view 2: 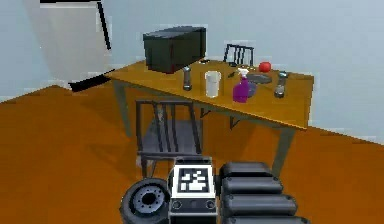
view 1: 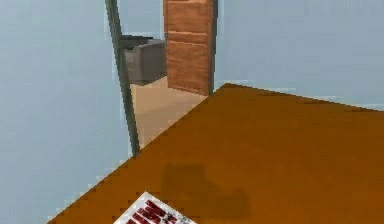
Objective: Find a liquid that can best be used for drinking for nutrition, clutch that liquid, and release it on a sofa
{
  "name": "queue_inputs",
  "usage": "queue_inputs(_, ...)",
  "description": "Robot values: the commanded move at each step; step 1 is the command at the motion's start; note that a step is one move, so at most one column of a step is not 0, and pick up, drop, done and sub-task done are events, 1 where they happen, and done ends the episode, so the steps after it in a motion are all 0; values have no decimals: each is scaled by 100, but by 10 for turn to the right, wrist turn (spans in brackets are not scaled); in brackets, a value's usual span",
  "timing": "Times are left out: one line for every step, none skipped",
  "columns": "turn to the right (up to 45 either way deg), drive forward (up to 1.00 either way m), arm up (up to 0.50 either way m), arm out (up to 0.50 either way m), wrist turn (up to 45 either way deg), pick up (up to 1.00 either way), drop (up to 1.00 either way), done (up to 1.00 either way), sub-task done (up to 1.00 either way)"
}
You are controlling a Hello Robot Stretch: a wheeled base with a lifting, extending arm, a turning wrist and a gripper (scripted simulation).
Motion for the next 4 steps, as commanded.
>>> queue_inputs(0,100,0,0,0,0,0,0,0)
queue_inputs(30,0,0,0,0,0,0,0,0)
queue_inputs(0,75,0,0,0,0,0,0,0)
queue_inputs(330,0,0,0,0,0,0,0,0)
